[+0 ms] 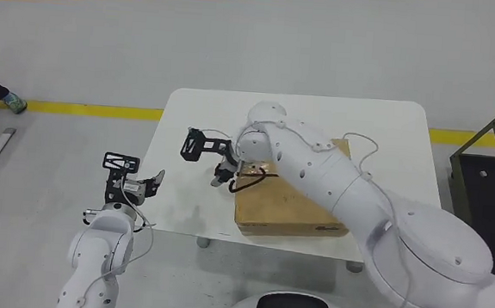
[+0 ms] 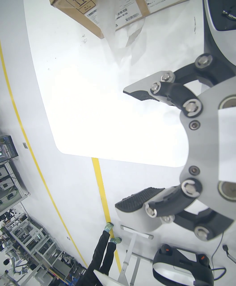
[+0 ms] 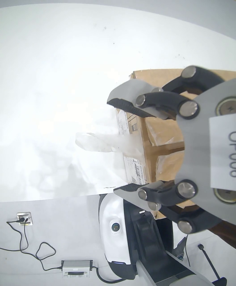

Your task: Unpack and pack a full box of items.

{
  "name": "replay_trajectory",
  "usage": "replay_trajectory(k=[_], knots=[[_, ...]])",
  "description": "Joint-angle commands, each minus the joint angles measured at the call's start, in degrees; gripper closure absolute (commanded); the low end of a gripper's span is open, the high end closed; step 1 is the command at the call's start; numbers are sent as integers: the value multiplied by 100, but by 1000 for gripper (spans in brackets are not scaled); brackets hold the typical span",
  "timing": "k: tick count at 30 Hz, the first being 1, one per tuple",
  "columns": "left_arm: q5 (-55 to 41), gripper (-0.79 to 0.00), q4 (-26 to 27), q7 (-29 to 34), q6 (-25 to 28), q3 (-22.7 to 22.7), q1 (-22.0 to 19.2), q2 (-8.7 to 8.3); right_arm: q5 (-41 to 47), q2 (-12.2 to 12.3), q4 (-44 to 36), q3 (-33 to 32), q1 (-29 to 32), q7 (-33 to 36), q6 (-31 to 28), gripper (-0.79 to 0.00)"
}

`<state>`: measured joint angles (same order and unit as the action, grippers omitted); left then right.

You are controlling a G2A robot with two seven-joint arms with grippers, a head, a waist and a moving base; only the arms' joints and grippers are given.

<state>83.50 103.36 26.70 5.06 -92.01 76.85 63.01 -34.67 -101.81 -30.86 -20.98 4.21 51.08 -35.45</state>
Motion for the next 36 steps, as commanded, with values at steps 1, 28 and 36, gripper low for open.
replay_trajectory(k=[1, 28, 36], knots=[[0, -785, 0, 0, 0, 0, 0, 0, -82, -104, 187, 68, -23, -46, -63, -560], [0, -785, 0, 0, 0, 0, 0, 0, 296, -891, 1871, -148, -140, -1000, -158, 0], [0, -785, 0, 0, 0, 0, 0, 0, 861, -773, 2071, -539, 20, -1800, -239, 0]])
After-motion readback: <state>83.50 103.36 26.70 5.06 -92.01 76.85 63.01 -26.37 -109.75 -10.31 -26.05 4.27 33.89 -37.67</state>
